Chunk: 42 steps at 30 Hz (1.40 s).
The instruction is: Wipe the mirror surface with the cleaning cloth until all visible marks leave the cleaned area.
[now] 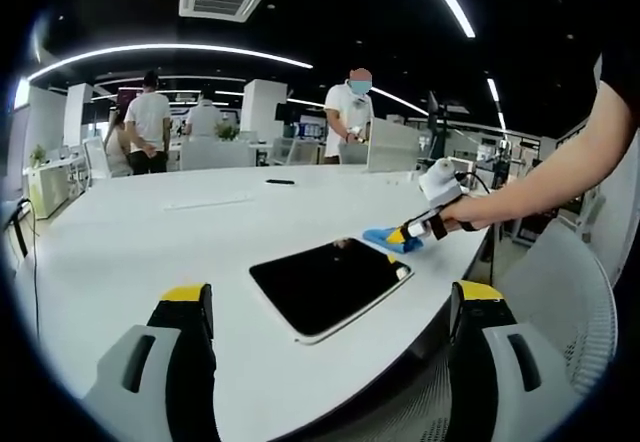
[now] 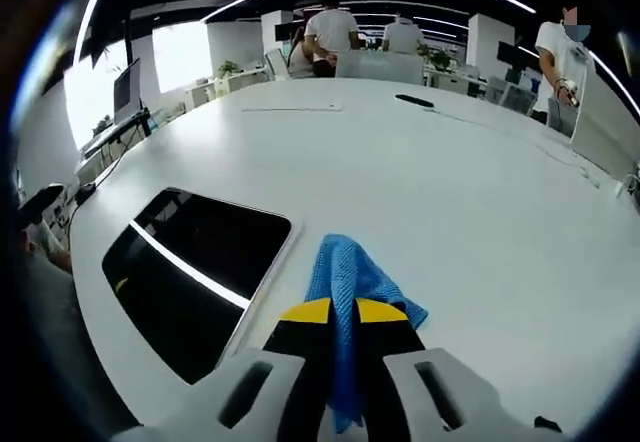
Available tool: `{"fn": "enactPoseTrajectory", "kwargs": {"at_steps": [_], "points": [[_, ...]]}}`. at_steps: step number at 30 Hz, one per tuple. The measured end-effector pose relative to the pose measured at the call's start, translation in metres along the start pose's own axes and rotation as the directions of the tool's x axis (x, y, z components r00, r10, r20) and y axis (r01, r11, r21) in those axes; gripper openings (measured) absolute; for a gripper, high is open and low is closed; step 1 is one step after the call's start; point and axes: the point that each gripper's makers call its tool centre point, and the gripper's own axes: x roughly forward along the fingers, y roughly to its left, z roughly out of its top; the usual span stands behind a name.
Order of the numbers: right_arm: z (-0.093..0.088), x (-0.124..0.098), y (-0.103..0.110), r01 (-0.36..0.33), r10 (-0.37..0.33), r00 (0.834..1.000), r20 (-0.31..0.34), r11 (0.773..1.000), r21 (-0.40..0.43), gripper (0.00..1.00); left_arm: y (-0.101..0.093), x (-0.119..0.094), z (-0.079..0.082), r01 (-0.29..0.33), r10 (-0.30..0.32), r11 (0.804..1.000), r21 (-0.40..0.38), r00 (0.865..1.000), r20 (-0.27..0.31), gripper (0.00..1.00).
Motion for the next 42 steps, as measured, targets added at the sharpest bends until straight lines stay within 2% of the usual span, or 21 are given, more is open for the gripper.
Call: {"fn": "enactPoseTrajectory", "kwargs": {"at_steps": [8, 15, 19, 22, 25, 34, 42], "points": [[0.002, 0.011, -0.012, 0.011, -0.011, 1.0, -0.013, 1.0, -0.01, 0.01, 0.002, 0.0, -0.001, -0.008, 0.008, 1.0, -0.003, 1.0, -0.002, 0.97], [0.025, 0.015, -0.021, 0.006, -0.006, 0.999, 0.035, 1.0, 0.0, 0.01, 0.001, 0.0, 0.0, -0.005, 0.005, 1.0, -0.003, 1.0, 0.001, 0.96], [0.044, 0.012, -0.016, -0.005, 0.005, 0.998, 0.061, 1.0, 0.011, 0.01, 0.001, 0.0, 0.0, -0.004, 0.004, 1.0, -0.004, 1.0, 0.002, 0.96], [0.049, 0.017, -0.014, -0.004, 0.004, 0.998, 0.057, 1.0, 0.0, 0.01, 0.001, 0.0, 0.0, -0.003, 0.003, 1.0, -0.005, 1.0, 0.003, 0.96], [0.057, 0.017, 0.004, -0.014, 0.014, 0.998, 0.059, 1.0, -0.002, 0.01, 0.0, -0.001, 0.0, -0.002, 0.002, 1.0, -0.005, 1.0, 0.004, 0.96], [0.061, 0.037, 0.03, -0.032, 0.033, 0.999, 0.024, 0.999, -0.035, 0.01, -0.001, -0.001, 0.0, 0.005, -0.005, 1.0, -0.007, 1.0, 0.001, 0.95], [0.044, 0.053, 0.033, -0.016, 0.014, 0.999, -0.052, 0.999, -0.043, 0.01, -0.001, 0.0, -0.001, 0.006, -0.006, 1.0, -0.007, 1.0, -0.003, 0.95]]}}
